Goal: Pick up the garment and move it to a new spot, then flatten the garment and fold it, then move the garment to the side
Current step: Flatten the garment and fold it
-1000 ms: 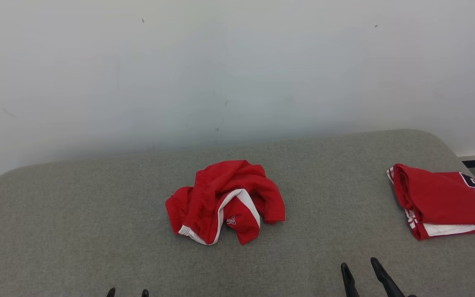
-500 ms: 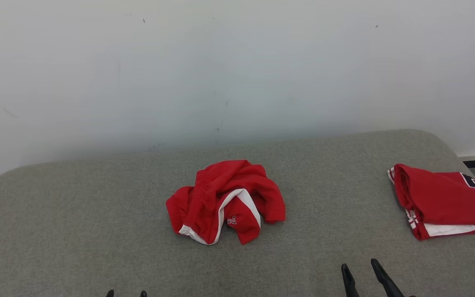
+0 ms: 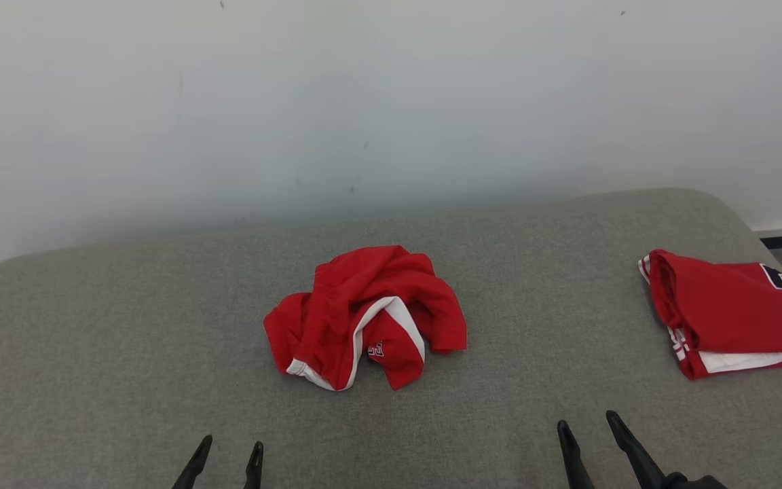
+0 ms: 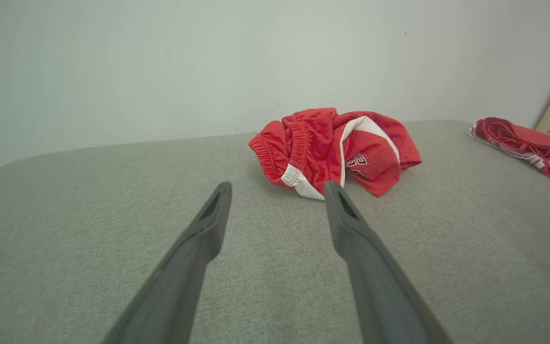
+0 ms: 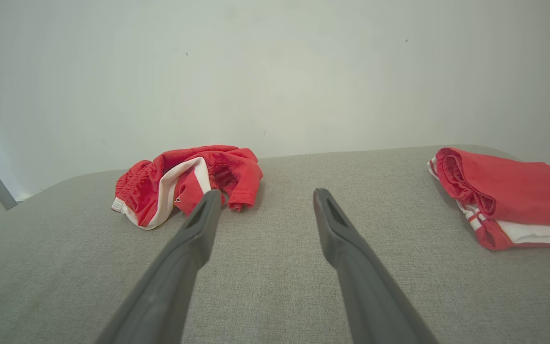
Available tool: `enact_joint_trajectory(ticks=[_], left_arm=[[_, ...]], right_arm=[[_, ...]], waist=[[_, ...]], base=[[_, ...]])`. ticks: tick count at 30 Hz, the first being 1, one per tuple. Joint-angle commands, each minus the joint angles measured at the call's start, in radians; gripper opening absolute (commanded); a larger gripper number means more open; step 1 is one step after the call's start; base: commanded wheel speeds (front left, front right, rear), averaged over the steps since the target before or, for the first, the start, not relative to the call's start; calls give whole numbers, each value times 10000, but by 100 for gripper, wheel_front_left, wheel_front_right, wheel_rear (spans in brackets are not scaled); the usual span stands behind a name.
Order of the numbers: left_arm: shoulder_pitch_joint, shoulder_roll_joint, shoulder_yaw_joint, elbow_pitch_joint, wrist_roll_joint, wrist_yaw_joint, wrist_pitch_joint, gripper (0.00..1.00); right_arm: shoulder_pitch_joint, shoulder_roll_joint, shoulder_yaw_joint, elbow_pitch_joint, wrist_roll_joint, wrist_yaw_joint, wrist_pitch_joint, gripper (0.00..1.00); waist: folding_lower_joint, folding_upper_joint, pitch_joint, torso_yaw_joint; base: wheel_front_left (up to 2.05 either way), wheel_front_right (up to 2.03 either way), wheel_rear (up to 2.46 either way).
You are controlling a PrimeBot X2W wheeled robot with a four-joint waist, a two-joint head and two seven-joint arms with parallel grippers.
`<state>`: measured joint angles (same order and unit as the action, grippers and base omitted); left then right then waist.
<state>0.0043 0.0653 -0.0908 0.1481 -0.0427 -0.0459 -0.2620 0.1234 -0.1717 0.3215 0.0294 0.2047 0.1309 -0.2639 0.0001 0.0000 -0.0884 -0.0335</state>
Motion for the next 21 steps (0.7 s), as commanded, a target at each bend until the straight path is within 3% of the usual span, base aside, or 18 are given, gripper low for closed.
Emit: enact_joint_trajectory(ticks=[1, 12, 21], left_arm=[[-282, 119, -49, 284, 165, -68, -34, 100], [-2726, 558, -677, 2692, 807, -237, -33, 100], [-4499, 887, -1191, 4096, 1268, -66, -33, 100]], right_arm=[[-202, -84, 60, -4, 13, -3, 0, 100], [-678, -357, 273, 0, 59, -3, 0, 100], [-1229, -309, 249, -89, 18, -3, 0, 100]], waist=[[-1, 0, 242, -145], [-1, 0, 1368, -643], [-1, 0, 2243, -820]], base=[[0, 0, 0], [0, 0, 0], [0, 0, 0]])
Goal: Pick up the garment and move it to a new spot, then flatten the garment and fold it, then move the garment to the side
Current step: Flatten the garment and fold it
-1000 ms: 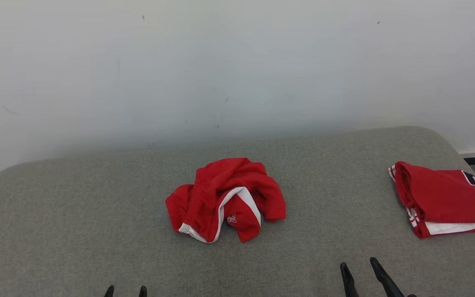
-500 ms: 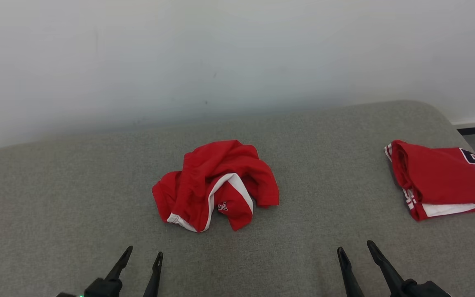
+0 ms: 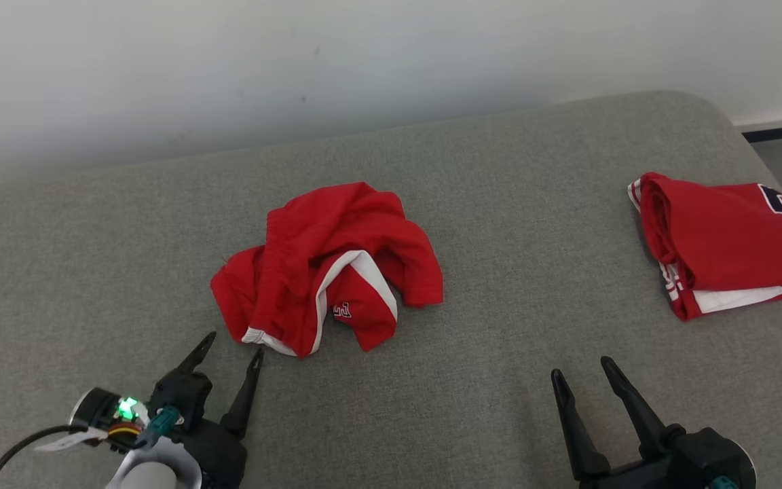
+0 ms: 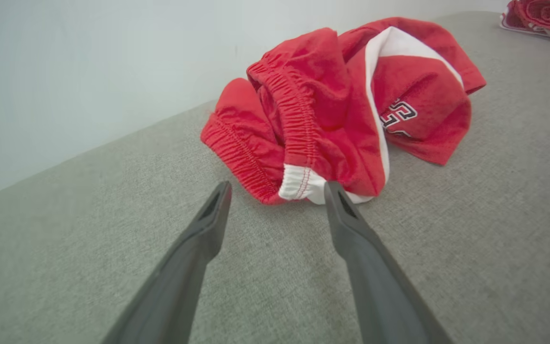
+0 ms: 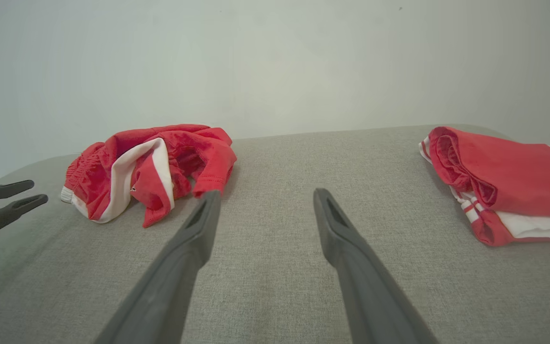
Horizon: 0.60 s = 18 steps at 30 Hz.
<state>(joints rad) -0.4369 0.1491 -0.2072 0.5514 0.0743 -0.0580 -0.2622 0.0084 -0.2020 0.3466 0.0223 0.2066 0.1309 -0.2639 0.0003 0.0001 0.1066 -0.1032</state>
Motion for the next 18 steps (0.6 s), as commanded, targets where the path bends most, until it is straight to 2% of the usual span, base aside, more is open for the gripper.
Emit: enact_joint_trajectory(ticks=[1, 12, 14, 16, 17, 18], left_arm=[[-219, 110, -134, 151, 164, 44, -31, 100], [-1046, 266, -789, 1021, -3, -57, -31, 99], [-1124, 283, -865, 1166, -29, -84, -31, 91], [-1187, 302, -931, 1263, -106, -130, -31, 89], [-1202, 317, -989, 1357, -115, -172, -31, 84], [-1226, 329, -1044, 1463, -123, -184, -31, 71]], right_arm=[[-125, -1, 6, -12, -3, -3, 0, 100], [-370, 73, 88, 112, 51, -3, 0, 100], [-380, 72, 91, 126, 47, -3, 0, 100], [-373, 62, 84, 134, 62, -3, 0, 100], [-360, 52, 85, 145, 68, -3, 0, 100], [-351, 43, 92, 155, 69, -3, 0, 100]], waist=[[-3, -1, 353, -131], [-3, -1, 545, -215], [-3, -1, 539, -226], [-3, -1, 526, -236], [-3, -1, 514, -240], [-3, -1, 498, -246]], base=[[0, 0, 0], [0, 0, 0], [0, 0, 0], [0, 0, 0], [0, 0, 0], [0, 0, 0]])
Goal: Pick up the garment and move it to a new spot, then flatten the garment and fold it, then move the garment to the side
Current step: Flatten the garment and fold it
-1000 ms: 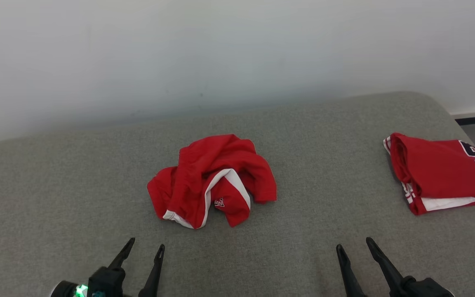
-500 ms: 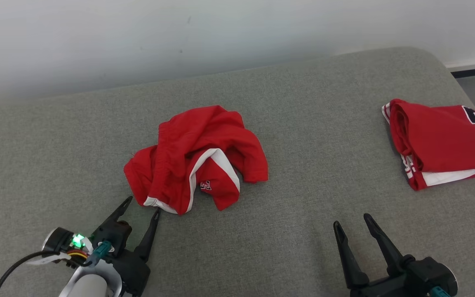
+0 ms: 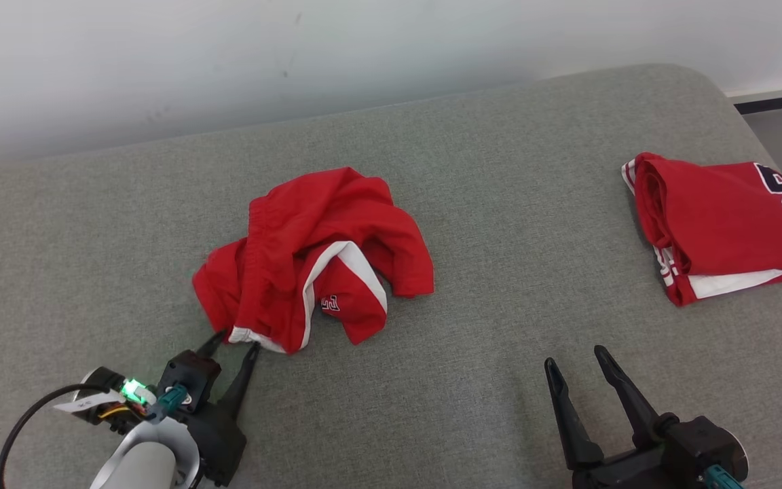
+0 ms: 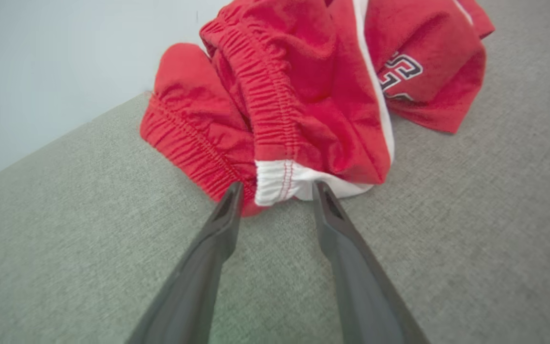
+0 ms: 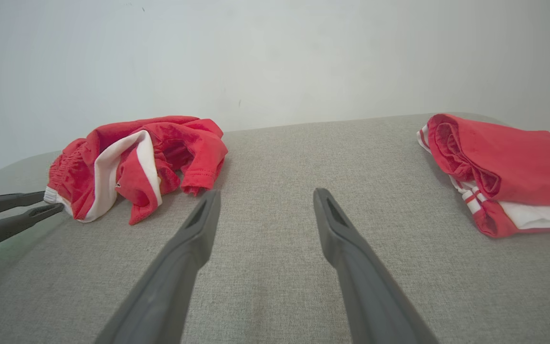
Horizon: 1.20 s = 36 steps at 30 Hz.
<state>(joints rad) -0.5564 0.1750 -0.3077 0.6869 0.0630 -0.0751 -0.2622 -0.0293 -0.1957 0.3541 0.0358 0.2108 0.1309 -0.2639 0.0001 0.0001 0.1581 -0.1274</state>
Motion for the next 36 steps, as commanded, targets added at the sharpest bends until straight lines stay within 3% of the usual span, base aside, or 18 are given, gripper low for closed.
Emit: enact_joint_trajectory(ticks=[1, 2, 3, 4, 13, 15, 18, 26, 31, 36], left_arm=[[-69, 81, -91, 180, -45, -55, -31, 59], [-121, 90, -140, 242, -74, -98, -31, 49], [-171, 101, -192, 252, -84, -113, -31, 16], [-174, 103, -236, 319, -115, -137, -31, 0], [74, -142, -703, 664, -938, -494, -31, 0], [32, -319, -831, 730, -1594, -527, -31, 0], [-223, -497, -1763, 544, -2909, -544, 138, 0], [-1591, 204, -3487, -1657, -6827, -550, 1500, 0], [-2455, 486, -3792, -2414, -7961, -551, 1992, 0], [-3689, 383, -4095, -2672, -8754, -552, 2434, 0]], right_arm=[[32, -21, 34, 22, 33, -3, 0, 100], [37, -21, 47, 24, 42, -3, 0, 100], [37, -28, 55, 26, 43, -3, 0, 100], [45, -41, 52, 30, 47, -3, 0, 100], [357, -41, 53, 108, 77, -3, 0, 100], [497, -10, 61, 145, 89, -3, 0, 100], [620, 60, 101, 169, 118, -3, 0, 100], [727, 264, 85, 189, 138, -3, 0, 100], [764, 348, 57, 209, 140, -3, 0, 100], [702, 408, 101, 224, 157, -3, 0, 100]], waist=[[-1, -1, -37, -14], [-1, -1, -51, -25], [-1, -1, -65, -33], [-1, -1, -92, -34], [-1, -1, -757, -79], [-1, -1, -987, -87], [-1, -1, -1337, -153], [-1, -1, -1760, -446], [-1, -1, -1895, -699], [-1, -1, -1983, -1145]], base=[[0, 0, 0], [0, 0, 0], [0, 0, 0], [0, 0, 0], [0, 0, 0], [0, 0, 0], [0, 0, 0], [0, 0, 0], [0, 0, 0], [0, 0, 0]])
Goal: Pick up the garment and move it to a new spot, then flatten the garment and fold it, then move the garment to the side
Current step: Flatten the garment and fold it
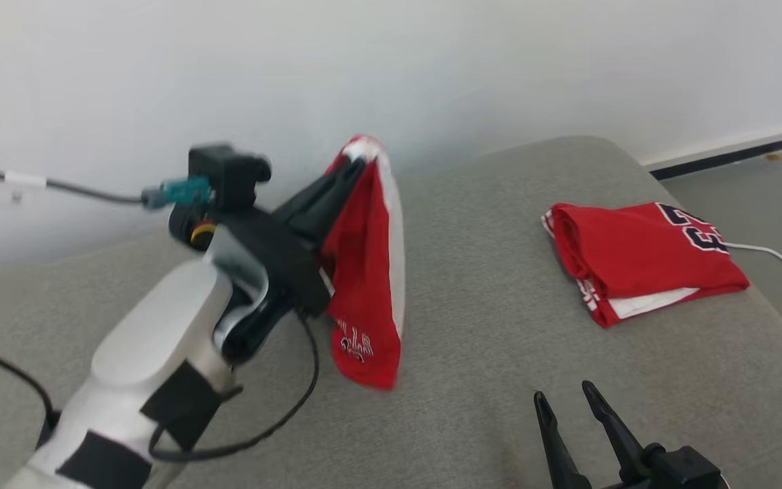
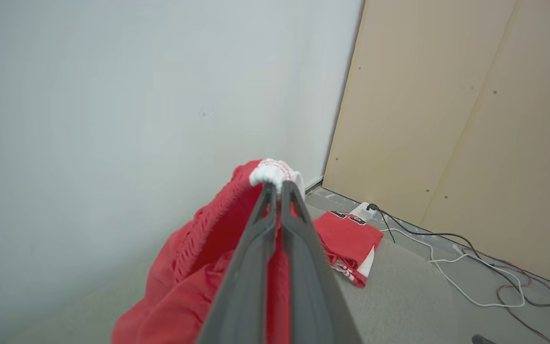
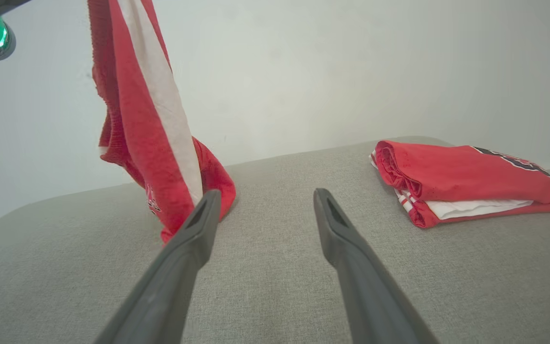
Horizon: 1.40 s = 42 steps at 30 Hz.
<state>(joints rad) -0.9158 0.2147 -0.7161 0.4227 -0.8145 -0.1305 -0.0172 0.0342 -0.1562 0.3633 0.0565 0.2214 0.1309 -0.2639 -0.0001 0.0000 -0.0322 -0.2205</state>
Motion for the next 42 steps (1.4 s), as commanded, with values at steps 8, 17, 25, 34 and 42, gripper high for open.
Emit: enact_joint_trajectory(ticks=[8, 17, 25, 34, 42], left_arm=[[-2323, -858, -306, 748, -673, 2, 196, 0], [-967, -713, -559, 784, -2184, 1, 345, 0], [2517, 1172, -1129, -1149, -3161, 25, 107, 0], [4660, 2583, -1171, -2418, -2782, 172, -952, 0], [5408, 3036, -1143, -2267, -2498, 367, -1565, 0]], right_arm=[[183, -17, -100, 48, 47, -3, 0, 100], [314, 84, -352, -68, -17, -3, 0, 100], [551, 2, -580, -151, -66, -3, 0, 100], [467, -114, -517, -187, -41, -3, 0, 100], [451, -200, -433, -160, -13, -3, 0, 100]], waist=[[1, 0, -206, -805], [1, 0, -293, -674], [1, 0, -88, 189], [1, 0, 84, 1152], [1, 0, 78, 1581]], base=[[0, 0, 0], [0, 0, 0], [0, 0, 0], [0, 0, 0], [0, 0, 0]])
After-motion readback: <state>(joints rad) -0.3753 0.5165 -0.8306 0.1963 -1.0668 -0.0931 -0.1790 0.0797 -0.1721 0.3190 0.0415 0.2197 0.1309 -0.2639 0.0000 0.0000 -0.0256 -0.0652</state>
